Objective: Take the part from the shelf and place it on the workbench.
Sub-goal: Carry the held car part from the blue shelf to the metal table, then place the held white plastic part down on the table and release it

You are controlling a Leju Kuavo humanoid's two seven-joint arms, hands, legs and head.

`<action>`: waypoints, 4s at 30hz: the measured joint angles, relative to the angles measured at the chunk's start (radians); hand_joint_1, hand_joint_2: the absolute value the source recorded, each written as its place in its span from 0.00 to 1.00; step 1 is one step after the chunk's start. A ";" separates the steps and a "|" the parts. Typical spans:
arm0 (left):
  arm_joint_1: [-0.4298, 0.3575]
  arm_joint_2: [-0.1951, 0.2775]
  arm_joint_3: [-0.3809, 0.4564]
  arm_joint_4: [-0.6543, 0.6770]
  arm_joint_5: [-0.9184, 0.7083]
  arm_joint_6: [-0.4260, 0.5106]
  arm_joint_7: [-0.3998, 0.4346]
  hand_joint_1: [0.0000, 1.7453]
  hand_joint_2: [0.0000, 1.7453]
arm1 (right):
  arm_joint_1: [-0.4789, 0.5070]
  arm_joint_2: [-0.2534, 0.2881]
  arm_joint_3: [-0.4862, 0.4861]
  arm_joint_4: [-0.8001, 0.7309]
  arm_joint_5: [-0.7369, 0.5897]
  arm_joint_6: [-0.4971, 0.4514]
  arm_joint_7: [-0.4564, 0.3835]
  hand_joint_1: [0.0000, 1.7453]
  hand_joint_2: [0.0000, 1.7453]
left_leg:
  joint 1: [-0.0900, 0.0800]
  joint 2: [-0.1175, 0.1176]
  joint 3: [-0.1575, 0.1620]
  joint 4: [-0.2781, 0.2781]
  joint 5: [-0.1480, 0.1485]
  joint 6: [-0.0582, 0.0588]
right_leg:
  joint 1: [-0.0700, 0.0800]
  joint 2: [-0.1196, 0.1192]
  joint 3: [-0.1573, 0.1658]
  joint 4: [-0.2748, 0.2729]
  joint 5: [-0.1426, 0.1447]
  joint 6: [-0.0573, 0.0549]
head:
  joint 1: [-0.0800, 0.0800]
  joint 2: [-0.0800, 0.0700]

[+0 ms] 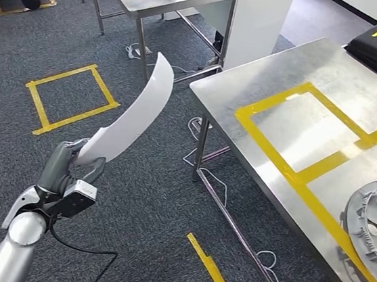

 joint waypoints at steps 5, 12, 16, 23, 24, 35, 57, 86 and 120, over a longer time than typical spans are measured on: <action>-0.013 -0.001 -0.002 -0.003 -0.015 0.015 0.008 1.00 1.00 | -0.011 0.000 -0.002 0.000 0.005 0.002 -0.021 0.00 1.00 | -0.008 0.034 0.003 0.004 -0.006 -0.020 | 0.014 -0.025 0.095 -0.173 0.043 -0.026 | -0.003 0.000; -0.030 -0.002 -0.004 -0.001 -0.044 0.043 0.047 1.00 1.00 | -0.017 0.000 -0.004 0.000 0.012 0.002 -0.023 0.00 1.00 | 0.000 -0.032 -0.116 0.268 -0.142 -0.043 | 0.010 0.029 0.099 -0.181 0.053 -0.053 | -0.012 0.000; -0.034 -0.004 -0.007 0.002 -0.056 0.053 0.058 1.00 1.00 | -0.016 0.000 -0.005 0.000 0.014 0.002 -0.024 0.00 1.00 | 0.001 -0.058 -0.062 0.137 -0.032 -0.032 | 0.010 0.069 0.099 -0.177 0.053 -0.052 | -0.012 0.000; -0.045 -0.010 -0.014 0.003 -0.059 0.058 0.063 1.00 1.00 | -0.014 0.000 -0.005 0.000 0.016 0.002 -0.025 0.00 1.00 | 0.003 -0.071 -0.008 -0.003 0.011 -0.002 | 0.006 0.084 0.059 -0.144 0.041 -0.016 | -0.009 0.000; -0.046 -0.011 -0.015 0.003 -0.058 0.058 0.063 1.00 1.00 | -0.015 -0.001 -0.005 0.000 0.017 0.002 -0.025 0.00 1.00 | 0.004 -0.061 -0.007 -0.008 0.014 0.002 | 0.007 0.065 0.037 -0.100 0.015 -0.013 | -0.007 0.000; -0.035 -0.022 -0.028 0.005 -0.103 0.102 0.088 1.00 1.00 | -0.014 -0.001 -0.009 0.000 0.023 -0.001 -0.009 0.00 1.00 | -0.011 0.024 -0.005 -0.001 0.004 -0.016 | 0.011 -0.039 0.098 -0.179 0.044 -0.022 | -0.006 0.000; -0.035 -0.057 -0.072 0.034 -0.188 0.211 0.119 1.00 1.00 | -0.012 -0.003 -0.027 0.000 0.040 -0.003 -0.007 0.00 1.00 | 0.000 -0.040 -0.014 0.000 0.011 0.011 | 0.007 0.024 -0.033 0.053 -0.060 -0.006 | -0.005 0.000; -0.129 -0.067 -0.076 0.138 -0.275 0.251 0.224 1.00 1.00 | -0.018 -0.003 -0.034 0.000 0.068 0.002 -0.031 0.00 1.00 | -0.007 0.000 -0.013 0.003 0.009 -0.016 | 0.012 -0.009 0.104 -0.179 0.043 -0.027 | -0.008 0.000; -0.194 -0.081 -0.074 0.222 -0.286 0.244 0.246 1.00 1.00 | -0.020 0.000 -0.035 0.002 0.092 0.000 -0.031 0.00 1.00 | 0.020 -0.027 -0.112 0.245 -0.114 -0.045 | -0.010 0.022 0.107 -0.146 0.009 -0.035 | -0.019 0.000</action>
